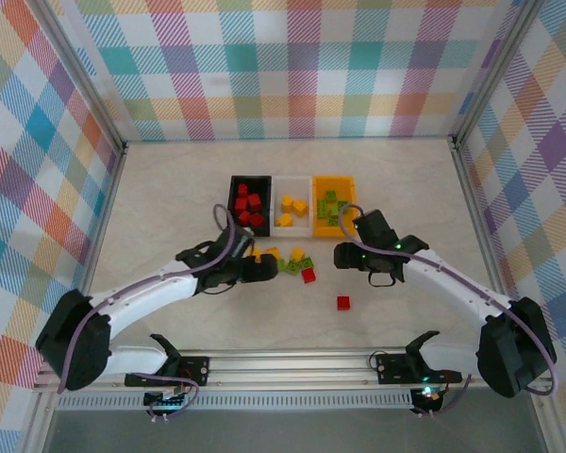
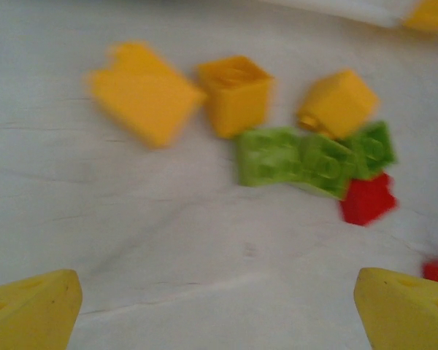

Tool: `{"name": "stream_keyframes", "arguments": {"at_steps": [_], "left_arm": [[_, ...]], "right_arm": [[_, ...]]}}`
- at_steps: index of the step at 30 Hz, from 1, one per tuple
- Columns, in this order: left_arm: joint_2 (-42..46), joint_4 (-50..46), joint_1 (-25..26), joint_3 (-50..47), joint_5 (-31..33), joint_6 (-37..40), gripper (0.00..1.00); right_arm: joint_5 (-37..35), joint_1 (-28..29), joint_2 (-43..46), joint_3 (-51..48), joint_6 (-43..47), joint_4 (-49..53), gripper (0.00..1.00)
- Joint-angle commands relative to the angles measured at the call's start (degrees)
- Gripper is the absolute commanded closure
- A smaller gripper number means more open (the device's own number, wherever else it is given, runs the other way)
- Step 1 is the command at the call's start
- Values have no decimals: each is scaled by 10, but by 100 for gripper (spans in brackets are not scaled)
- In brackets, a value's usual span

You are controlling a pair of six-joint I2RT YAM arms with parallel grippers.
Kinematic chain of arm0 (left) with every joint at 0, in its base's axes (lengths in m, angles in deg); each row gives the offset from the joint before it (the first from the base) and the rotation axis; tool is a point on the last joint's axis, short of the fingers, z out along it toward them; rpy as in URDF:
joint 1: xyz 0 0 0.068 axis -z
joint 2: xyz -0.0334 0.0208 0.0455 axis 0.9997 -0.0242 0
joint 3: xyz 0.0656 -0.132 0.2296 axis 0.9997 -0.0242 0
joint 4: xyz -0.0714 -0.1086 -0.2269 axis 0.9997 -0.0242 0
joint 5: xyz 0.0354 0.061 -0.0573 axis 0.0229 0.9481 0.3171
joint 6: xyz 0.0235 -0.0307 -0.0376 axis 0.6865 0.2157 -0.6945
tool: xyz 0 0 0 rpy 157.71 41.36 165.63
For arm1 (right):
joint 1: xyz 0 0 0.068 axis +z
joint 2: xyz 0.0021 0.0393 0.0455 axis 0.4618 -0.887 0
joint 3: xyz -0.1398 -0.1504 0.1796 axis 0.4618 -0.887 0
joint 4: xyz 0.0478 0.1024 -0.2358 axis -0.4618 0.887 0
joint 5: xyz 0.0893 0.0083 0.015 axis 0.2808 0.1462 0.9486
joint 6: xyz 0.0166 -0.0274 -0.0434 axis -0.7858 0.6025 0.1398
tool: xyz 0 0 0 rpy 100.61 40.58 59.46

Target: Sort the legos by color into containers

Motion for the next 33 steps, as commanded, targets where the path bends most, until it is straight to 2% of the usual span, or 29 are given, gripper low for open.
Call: {"name": "stream_keyframes", "arguments": {"at_steps": [1, 8, 15, 26, 31, 33], "left_arm": [[-58, 31, 59, 63, -20, 28, 6], [-211, -15, 183, 205, 2, 97, 12], [-323, -55, 254, 308, 9, 166, 16], [-443, -94, 269, 395, 48, 185, 25], [-460, -99, 269, 416, 55, 193, 36], [-460, -99, 270, 416, 53, 195, 46]], "right_arm": [[-35, -11, 8, -9, -24, 11, 24], [-49, -63, 20, -12, -22, 9, 24], [-31, -120, 33, -15, -20, -2, 24], [-16, -136, 38, -15, -17, -15, 24], [-16, -138, 41, -14, -14, -19, 24], [-16, -140, 40, -15, -13, -19, 24]]}}
